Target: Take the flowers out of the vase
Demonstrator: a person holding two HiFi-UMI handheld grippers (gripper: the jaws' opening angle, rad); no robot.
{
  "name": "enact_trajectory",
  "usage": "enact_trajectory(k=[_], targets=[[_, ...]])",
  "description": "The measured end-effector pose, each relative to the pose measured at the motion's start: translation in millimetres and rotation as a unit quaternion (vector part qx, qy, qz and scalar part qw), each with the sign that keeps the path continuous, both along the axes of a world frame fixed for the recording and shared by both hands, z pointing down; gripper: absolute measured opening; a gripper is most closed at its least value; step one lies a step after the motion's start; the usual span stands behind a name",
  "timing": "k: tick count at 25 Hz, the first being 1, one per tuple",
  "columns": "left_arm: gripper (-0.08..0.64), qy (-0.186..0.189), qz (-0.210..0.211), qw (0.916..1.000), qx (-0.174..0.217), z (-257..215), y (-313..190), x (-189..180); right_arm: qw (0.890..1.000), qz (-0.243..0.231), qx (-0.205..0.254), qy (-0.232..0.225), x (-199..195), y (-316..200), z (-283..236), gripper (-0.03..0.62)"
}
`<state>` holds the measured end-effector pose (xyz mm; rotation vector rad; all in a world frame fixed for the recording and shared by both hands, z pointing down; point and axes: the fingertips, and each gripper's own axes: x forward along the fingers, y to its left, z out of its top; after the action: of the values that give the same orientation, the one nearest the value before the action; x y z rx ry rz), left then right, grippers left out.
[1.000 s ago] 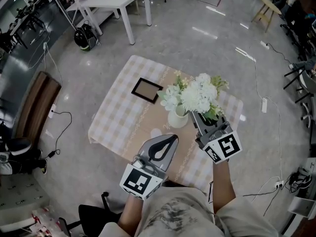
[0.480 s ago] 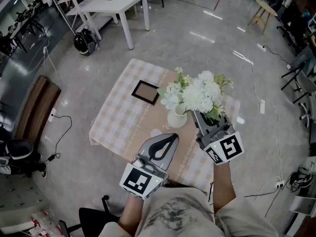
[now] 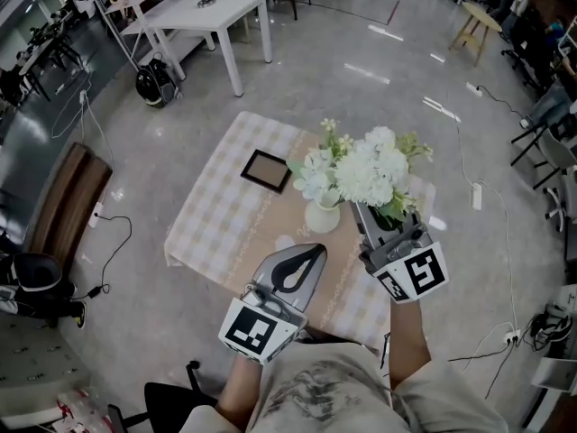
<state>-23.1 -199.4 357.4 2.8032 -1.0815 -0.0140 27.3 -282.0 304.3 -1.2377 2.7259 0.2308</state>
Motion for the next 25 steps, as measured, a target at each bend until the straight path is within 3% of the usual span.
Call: enact_trajectory(k=[11, 15, 19, 25], targets=[[0.009, 0.003, 0.003, 0.9999, -0.009, -6.1, 13.3, 5.2, 1.0, 0.005, 0.016, -0.004, 5.4, 15.9, -13.6, 0.094], [0.009, 0.0, 0.004, 1.0, 0.006, -7.6, 16.7, 5.5, 1.0, 0.006, 0.022, -0.005, 7.5, 22.2, -18.5, 0.092], [0.009, 0.005, 0.005, 0.9999, -0.015, -10.4, 22.7, 9.8, 1.0, 0.005, 0.022, -0.005, 8.7, 29.4, -20.1, 0.092], [0.009, 0.002, 0.008, 1.0, -0.004, -7.8, 29.0, 11.1, 1.0, 0.002, 0.016, -0.002, 8.4, 40.7, -13.5, 0.092]])
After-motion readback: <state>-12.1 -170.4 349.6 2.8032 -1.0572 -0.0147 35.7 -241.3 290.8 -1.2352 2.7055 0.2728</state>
